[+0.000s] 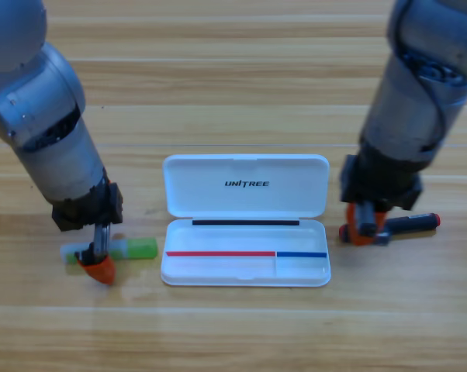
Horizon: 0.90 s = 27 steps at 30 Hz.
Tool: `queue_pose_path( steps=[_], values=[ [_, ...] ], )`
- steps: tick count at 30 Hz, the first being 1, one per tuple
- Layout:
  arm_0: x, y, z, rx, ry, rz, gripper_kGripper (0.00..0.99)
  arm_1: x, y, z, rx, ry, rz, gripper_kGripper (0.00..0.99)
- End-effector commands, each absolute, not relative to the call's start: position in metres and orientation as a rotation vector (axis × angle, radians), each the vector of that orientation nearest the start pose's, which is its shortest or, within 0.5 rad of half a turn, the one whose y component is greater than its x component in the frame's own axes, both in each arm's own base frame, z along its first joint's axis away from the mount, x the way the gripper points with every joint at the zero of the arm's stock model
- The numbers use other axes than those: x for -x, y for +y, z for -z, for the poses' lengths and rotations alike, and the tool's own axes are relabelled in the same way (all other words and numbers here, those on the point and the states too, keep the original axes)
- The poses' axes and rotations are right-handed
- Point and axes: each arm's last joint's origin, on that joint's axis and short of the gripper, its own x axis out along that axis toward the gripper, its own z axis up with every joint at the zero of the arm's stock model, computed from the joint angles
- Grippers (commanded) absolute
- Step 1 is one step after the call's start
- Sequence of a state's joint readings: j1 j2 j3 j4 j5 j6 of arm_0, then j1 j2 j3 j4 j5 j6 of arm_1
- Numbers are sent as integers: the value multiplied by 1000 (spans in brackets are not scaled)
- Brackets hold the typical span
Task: Clean up eraser and pencils
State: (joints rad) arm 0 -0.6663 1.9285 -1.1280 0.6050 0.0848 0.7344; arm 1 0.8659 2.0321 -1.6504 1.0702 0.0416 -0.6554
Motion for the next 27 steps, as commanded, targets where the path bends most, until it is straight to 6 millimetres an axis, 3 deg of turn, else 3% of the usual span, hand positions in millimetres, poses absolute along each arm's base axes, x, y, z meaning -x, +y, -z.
queue_pose_path(
  steps=[1,13,27],
  values=[
    [-268,-197,-172,-1106,1189,973,973,-250,341,-225,1189,1188,-1257,0],
    [-269,-200,-166,-1099,1199,999,888,-263,365,-198,1220,1194,-1261,0],
    [-267,-198,-160,-1112,1210,1016,709,-267,377,-191,1236,1176,-1259,0]
  ],
)
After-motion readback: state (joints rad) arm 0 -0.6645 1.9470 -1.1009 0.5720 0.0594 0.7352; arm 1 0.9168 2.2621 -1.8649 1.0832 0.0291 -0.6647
